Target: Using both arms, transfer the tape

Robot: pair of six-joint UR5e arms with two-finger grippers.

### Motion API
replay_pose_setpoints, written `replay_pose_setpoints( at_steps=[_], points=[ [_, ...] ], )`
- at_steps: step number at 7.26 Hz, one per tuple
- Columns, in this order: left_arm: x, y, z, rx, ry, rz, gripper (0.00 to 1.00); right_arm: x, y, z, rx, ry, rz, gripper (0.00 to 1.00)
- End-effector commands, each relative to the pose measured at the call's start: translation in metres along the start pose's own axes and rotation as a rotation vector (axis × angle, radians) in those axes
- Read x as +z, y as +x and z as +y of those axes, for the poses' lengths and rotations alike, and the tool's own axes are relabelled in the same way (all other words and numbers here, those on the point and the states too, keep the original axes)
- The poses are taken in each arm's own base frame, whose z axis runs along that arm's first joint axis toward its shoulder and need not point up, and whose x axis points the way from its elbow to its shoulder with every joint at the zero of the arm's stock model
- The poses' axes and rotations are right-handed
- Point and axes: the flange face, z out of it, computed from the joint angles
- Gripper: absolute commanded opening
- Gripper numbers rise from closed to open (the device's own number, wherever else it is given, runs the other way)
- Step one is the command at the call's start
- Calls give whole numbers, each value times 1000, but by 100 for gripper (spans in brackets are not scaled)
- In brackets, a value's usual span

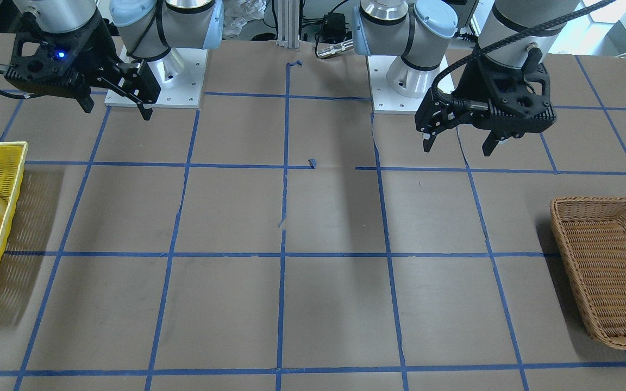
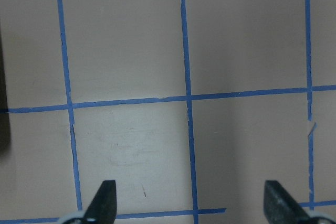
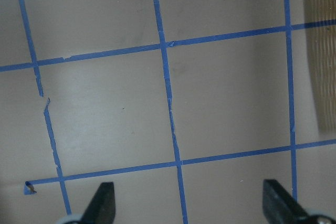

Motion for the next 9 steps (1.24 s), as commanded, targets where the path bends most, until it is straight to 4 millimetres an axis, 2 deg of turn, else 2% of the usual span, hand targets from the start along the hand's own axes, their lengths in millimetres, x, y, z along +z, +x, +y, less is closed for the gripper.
replay_pose_setpoints(
  at_steps=[1, 9],
  points=[
    [0, 0, 0, 0, 0, 0, 100, 0, 0, 0, 0, 0, 1, 100],
    [0, 0, 0, 0, 0, 0, 100, 2, 1, 0, 0, -5, 13, 100]
  ],
)
